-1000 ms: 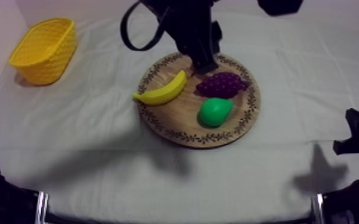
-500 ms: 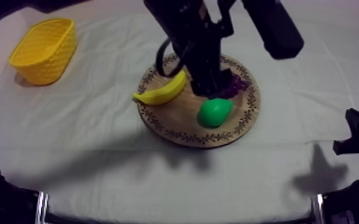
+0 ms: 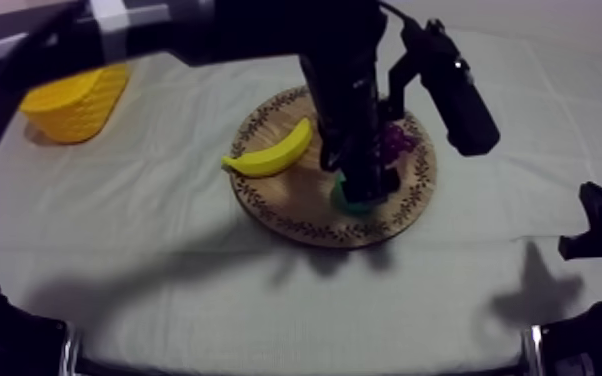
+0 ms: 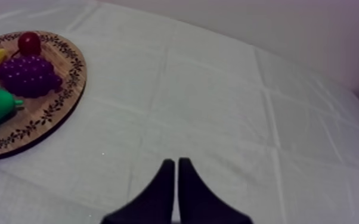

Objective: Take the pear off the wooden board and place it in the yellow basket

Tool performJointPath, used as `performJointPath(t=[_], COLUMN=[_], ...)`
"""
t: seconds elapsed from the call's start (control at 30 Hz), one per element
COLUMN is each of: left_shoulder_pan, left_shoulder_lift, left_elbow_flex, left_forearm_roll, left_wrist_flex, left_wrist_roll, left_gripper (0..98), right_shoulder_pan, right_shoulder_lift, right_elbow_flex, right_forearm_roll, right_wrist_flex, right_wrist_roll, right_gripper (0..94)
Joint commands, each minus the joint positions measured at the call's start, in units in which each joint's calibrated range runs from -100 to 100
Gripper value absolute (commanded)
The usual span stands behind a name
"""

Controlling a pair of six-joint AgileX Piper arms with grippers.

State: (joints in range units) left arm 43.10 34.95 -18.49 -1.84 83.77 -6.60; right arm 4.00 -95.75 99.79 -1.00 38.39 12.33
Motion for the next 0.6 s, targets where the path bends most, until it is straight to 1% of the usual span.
performJointPath(t=[0.0, 0.2, 0.37, 0.57], left_shoulder_pan=[-0.06, -0.88, -1.27, -1.34], left_shoulder_lift=[2.80, 8.86, 12.63, 16.55], left_elbow_flex=[-0.89, -5.15, -8.35, -12.23], left_forearm_roll=[0.25, 1.58, 2.25, 4.55], left_wrist_flex=[0.20, 2.54, 3.87, 6.14], left_wrist_roll=[-0.27, -1.41, -2.10, -3.13], left_gripper=[91.0, 92.7, 94.9, 95.5], right_shoulder_pan=[-0.01, -0.01, -0.01, -0.01], right_shoulder_lift=[-0.01, -0.01, -0.01, -0.01], right_elbow_flex=[-0.01, -0.01, -0.01, -0.01], right_forearm_roll=[0.00, 0.00, 0.00, 0.00], right_wrist_flex=[0.00, 0.00, 0.00, 0.00], right_wrist_roll=[-0.04, -0.02, -0.04, -0.05], right_gripper=[0.3, 0.3, 0.3, 0.3])
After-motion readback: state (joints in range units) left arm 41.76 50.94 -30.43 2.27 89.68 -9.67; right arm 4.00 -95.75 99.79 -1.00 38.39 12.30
